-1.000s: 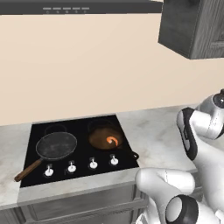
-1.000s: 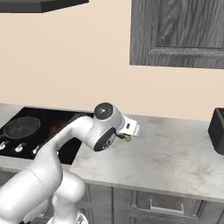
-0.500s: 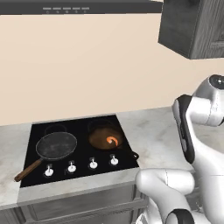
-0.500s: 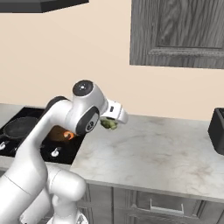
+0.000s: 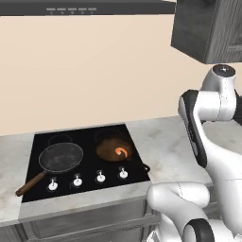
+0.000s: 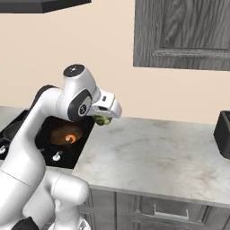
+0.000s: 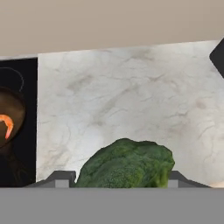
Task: Place both pans onto different burners. Then place the broccoli and the shrimp on different pans.
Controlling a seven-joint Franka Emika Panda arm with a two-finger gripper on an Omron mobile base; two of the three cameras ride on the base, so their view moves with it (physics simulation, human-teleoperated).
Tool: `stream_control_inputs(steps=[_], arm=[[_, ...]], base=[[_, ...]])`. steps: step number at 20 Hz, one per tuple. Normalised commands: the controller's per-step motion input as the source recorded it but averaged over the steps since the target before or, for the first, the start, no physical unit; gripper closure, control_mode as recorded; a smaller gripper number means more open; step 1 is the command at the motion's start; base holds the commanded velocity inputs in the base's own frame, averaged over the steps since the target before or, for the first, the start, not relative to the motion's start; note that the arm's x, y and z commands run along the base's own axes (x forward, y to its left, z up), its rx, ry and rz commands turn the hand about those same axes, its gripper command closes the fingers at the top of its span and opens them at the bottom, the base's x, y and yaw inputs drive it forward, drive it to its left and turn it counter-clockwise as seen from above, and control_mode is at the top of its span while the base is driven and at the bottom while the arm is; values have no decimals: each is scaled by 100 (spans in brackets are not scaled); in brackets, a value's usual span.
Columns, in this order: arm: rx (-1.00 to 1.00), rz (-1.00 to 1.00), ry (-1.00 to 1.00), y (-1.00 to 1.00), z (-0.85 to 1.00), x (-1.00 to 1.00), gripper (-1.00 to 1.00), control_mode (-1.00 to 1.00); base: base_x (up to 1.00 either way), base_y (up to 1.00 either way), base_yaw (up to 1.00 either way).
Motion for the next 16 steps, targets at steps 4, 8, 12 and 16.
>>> stream_control_inputs(steps=[4, 8, 12, 16], arm=[[0, 0, 2, 4, 0, -6, 100, -100], [0, 0, 0, 0, 0, 0, 100, 100], [0, 0, 0, 0, 0, 0, 100, 100], [0, 0, 0, 0, 0, 0, 100, 100]], base=[[0, 0, 0], [-42, 16, 0], [-68, 59, 0], [-31, 98, 0]])
